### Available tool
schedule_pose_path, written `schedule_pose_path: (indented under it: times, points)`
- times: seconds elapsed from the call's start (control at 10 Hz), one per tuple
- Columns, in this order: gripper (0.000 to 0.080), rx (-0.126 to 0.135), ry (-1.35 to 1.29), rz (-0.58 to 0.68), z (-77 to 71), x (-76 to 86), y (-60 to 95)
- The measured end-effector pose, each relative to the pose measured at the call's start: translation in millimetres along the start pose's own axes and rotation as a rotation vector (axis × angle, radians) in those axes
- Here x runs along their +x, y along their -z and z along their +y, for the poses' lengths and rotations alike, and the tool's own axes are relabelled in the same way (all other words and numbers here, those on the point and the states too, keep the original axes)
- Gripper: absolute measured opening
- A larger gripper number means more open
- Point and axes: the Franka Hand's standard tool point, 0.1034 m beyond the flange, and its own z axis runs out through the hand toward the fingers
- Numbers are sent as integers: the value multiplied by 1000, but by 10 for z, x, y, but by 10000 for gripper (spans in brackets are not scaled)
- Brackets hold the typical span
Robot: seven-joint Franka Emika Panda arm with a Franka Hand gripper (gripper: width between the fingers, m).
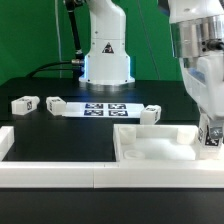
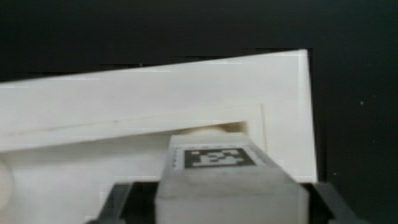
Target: Assemble square table
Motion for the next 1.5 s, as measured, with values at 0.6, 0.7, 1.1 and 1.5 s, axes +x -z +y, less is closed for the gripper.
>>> schedule_pose_path:
  times: [0.6, 0.7, 1.1, 1.5]
  points:
    - [343, 5, -252, -8, -14, 17, 4]
    - [511, 5, -246, -8, -13, 15, 4]
    - [640, 16, -197, -16, -19, -37, 110]
    - [649, 30, -174, -28, 28, -99, 337]
